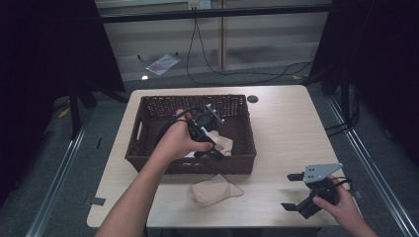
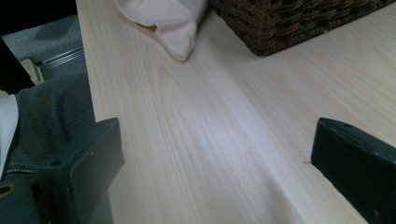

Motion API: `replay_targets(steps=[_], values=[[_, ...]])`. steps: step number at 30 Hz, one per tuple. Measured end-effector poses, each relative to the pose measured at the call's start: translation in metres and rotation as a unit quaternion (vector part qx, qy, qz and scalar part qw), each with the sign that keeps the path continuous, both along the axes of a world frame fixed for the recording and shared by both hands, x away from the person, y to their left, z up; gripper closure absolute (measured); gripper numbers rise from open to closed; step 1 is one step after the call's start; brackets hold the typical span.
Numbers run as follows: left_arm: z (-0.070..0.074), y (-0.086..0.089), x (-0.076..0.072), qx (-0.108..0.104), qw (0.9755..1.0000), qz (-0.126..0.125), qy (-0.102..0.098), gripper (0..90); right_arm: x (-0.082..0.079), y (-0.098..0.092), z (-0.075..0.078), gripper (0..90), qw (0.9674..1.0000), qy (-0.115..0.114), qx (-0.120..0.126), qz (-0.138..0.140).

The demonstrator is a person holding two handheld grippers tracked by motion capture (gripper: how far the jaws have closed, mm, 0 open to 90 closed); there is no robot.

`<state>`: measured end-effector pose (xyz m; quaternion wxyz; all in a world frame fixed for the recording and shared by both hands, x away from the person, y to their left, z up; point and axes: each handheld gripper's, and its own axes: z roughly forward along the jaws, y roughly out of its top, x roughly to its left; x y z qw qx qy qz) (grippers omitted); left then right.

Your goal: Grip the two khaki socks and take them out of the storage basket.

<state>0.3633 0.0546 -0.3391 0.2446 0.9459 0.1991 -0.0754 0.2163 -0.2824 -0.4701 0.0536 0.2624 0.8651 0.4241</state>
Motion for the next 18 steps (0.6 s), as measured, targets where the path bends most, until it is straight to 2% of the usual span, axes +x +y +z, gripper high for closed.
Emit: replay_targets(steps=[2,4,6,12,15,18], values=[[-0.002,0.001,0.005,0.004,1.0,0.005,-0.003,24.9,0.0,0.0,0.0,2.3,1.0,0.001,0.0,0.0],[-0.004,0.001,0.008,0.005,0.9998,0.021,-0.007,20.5,0.0,0.0,0.0,2.3,1.0,-0.001,0.0,0.0],[-0.006,0.001,0.014,0.012,0.9997,0.016,-0.01,16.8,0.0,0.0,0.0,2.3,1.0,0.0,-0.001,-0.001],[-0.017,0.001,0.025,0.028,0.999,0.032,-0.014,12.7,0.0,0.0,0.0,2.3,1.0,0.0,0.001,0.0],[-0.024,0.0,0.031,0.025,0.9986,0.043,-0.018,12.2,0.0,0.0,0.0,2.3,1.0,0.0,0.001,0.0],[-0.031,0.0,0.038,0.033,0.9982,0.044,-0.023,12.0,0.0,0.0,0.0,2.3,1.0,-0.001,0.002,0.0]])
